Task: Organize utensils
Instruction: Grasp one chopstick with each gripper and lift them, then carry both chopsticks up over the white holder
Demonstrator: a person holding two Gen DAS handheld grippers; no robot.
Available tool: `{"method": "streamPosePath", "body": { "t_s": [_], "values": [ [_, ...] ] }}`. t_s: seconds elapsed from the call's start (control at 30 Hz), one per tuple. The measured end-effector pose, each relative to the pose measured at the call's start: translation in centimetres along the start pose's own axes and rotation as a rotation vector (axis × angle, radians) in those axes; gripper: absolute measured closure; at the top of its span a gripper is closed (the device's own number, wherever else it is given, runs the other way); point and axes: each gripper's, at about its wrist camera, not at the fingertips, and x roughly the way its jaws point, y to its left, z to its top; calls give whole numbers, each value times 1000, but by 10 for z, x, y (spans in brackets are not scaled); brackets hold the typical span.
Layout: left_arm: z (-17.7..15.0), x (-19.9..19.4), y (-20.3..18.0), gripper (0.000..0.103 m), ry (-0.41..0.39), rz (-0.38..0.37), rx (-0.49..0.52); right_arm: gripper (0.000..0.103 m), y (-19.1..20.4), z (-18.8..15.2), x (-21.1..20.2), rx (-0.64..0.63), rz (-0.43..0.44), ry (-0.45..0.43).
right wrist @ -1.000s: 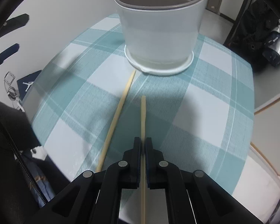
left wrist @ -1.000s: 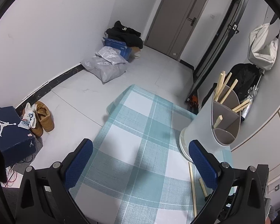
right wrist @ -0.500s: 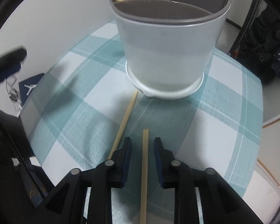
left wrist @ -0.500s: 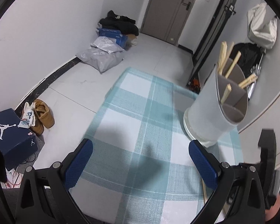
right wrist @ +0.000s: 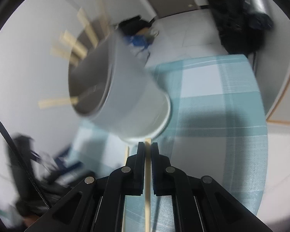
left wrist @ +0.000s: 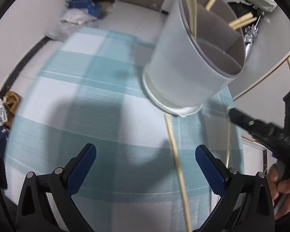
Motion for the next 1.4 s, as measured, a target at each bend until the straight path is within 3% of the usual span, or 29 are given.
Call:
{"method": "streamPosePath", "body": {
  "t_s": [0.13, 0.2, 0.33, 0.43, 0.5, 0.57, 0.8, 1.23, 1.4],
  "values": [
    [4, 14, -15, 13, 18, 51, 32, 98, -17, 7, -18, 82, 59, -50],
    [6, 18, -22, 25, 27, 71, 54, 98, -22, 9, -25, 94, 76, -70],
    [7, 22, -31, 36, 11, 150, 89, 98, -25, 5, -32, 115, 115, -109],
    [8, 22, -35, 62, -6, 199, 94, 98, -25, 4, -45, 115, 125, -143],
    [7, 24, -39, 88, -11, 225, 102, 98, -25, 3, -54, 110, 127, -153],
    [5, 25, -43, 99, -20, 243, 111, 98, -23, 4, -58, 96, 122, -165],
    [1, 13, -28, 102, -62, 214, 31, 98, -15, 4, -64, 23, 66, -203],
    [-19, -81, -17, 102, -342, 115, -49, 98, 18, -8, -78, -106, 19, -284],
    [-13, -97, -24, 102, -423, 82, -52, 98, 32, -14, -84, -152, -12, -324]
  ]
}}
